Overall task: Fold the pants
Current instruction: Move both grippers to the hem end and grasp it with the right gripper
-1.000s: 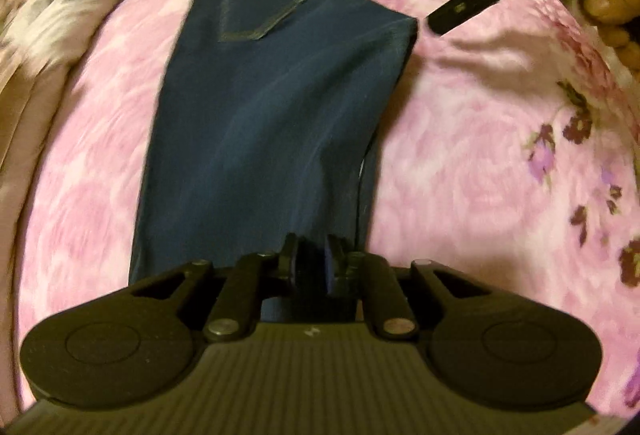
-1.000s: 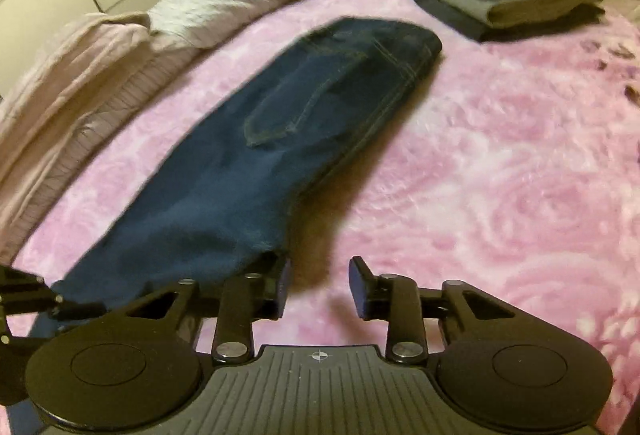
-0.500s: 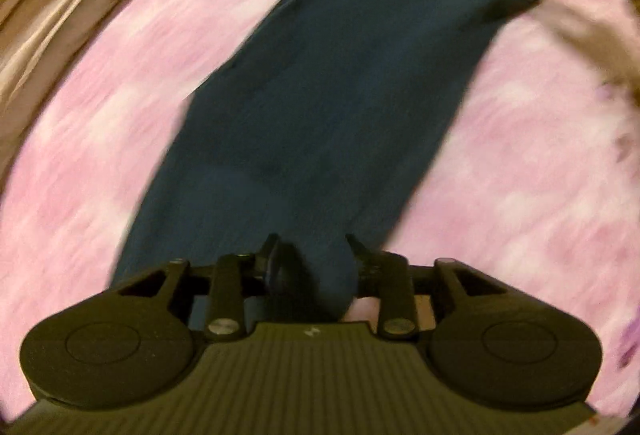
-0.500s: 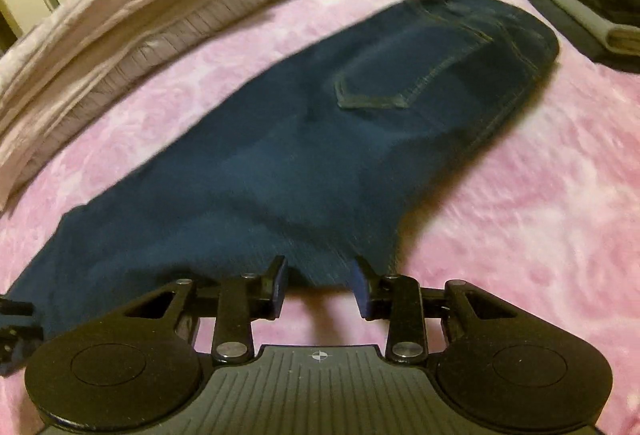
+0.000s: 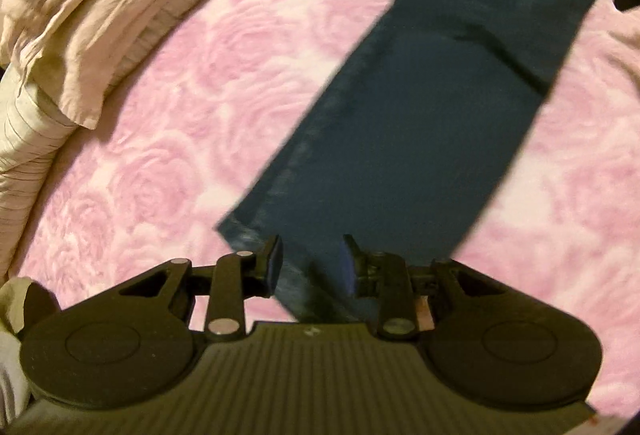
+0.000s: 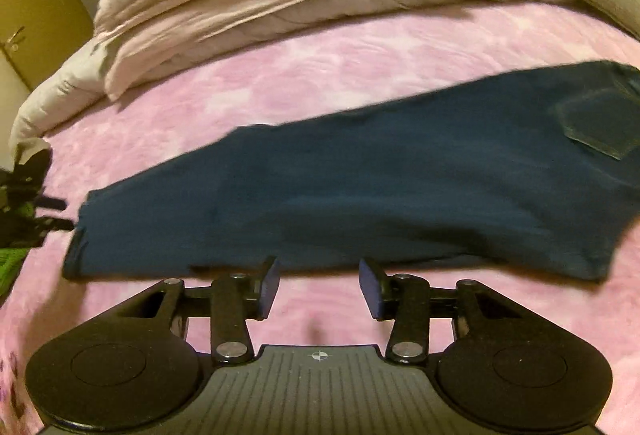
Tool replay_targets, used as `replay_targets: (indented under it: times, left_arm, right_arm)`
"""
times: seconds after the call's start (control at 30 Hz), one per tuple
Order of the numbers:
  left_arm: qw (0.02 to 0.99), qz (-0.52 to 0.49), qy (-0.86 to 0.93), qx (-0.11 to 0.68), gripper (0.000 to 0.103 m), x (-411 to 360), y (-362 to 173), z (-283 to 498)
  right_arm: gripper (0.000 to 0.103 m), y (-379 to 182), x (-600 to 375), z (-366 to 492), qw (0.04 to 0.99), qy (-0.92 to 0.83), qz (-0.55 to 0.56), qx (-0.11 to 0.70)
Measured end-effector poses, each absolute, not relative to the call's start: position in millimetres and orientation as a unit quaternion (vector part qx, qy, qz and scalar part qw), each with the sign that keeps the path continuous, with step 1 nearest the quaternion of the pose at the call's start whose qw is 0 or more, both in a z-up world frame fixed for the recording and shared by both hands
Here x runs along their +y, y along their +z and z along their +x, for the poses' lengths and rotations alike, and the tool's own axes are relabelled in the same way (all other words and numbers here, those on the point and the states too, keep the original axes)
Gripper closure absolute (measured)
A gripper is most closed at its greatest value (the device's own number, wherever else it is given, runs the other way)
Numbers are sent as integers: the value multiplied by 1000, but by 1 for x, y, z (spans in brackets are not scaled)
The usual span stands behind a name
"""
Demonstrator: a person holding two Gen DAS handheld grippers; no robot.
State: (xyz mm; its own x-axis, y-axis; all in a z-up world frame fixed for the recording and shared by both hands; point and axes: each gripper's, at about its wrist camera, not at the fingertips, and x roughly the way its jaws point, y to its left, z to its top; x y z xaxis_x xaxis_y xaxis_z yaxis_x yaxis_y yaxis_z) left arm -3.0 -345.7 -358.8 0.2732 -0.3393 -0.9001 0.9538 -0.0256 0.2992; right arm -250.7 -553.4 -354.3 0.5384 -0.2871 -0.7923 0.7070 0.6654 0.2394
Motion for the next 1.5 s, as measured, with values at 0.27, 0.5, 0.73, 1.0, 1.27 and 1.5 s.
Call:
replay_targets:
  times: [0.27,0.5,0.73,1.0,1.27,1.5]
  left_arm:
    - [571,446,-583,367,82,-359,-396,81]
    - [588,416,-603,342,90,-360,-370,113]
    - [576,436,-598,347,82,-352,-386,111]
    - [610,447,-569,322,82,-301,-356,119]
    - [614,441,-585,293,80,-262,-349,102]
    - [521,551,-639,133,38,-234,-366,69]
  right_arm:
    - [59,-374,-492,-190,803,-339,289,396]
    - [58,-384,-455,-157,801,-318,286,418]
    - [57,-391,-444,-130,813,-286,261,435]
    - [57,-387,-394,-53,876,-151,62,454]
    - [57,-446,-323,4,861,-27,-195,469]
    - [95,-458,-317,17,857,-29,-248,452]
